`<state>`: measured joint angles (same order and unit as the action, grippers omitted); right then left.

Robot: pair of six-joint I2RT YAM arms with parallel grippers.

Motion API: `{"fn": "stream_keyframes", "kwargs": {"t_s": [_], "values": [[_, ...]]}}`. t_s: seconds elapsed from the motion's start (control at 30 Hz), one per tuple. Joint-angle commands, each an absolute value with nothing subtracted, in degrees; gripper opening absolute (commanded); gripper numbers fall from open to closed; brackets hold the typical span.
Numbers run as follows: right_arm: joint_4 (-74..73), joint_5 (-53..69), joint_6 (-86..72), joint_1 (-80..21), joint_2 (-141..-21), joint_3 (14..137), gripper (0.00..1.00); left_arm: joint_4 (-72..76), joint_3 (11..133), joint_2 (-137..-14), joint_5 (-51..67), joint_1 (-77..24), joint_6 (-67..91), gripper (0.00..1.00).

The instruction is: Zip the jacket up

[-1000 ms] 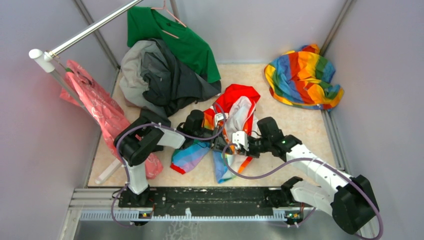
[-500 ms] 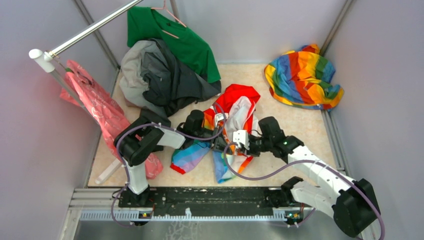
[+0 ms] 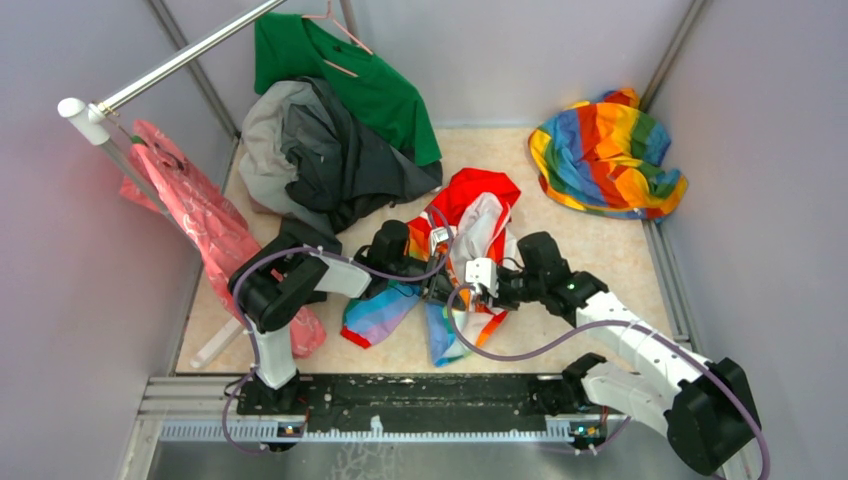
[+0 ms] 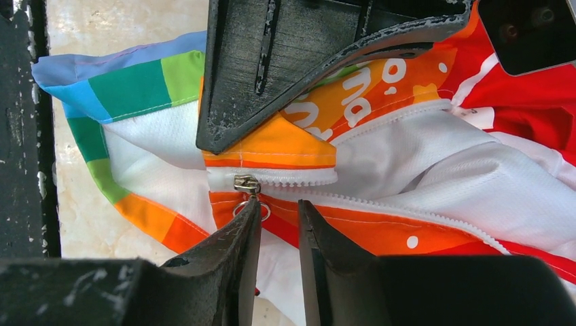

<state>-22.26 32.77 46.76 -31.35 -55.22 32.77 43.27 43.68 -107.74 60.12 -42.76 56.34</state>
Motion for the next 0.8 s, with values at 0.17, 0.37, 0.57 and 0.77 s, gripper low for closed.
{"fn": "stream_keyframes", "kwargs": {"t_s": [0.17, 0.37, 0.57, 0.77], "values": [[-22.5, 35.1, 48.9, -31.6, -56.2, 34.1, 0.30, 43.8, 44.0, -107.4, 61.7, -43.1, 55.7, 0.00], [-24.7, 37.6, 48.5, -30.9, -58.8, 35.4, 0.31, 41.5, 44.1, -106.8, 62.3, -43.1, 53.3, 0.00], [-26.1, 39.8, 49.0, -30.1, -60.8, 35.9, 0.34, 40.4, 44.2, -106.4, 63.0, -43.1, 51.3, 0.00], [-26.5, 41.6, 50.3, -30.0, -62.5, 36.2, 0.35, 36.4, 45.3, -106.4, 63.6, -43.2, 47.8, 0.00]]}}
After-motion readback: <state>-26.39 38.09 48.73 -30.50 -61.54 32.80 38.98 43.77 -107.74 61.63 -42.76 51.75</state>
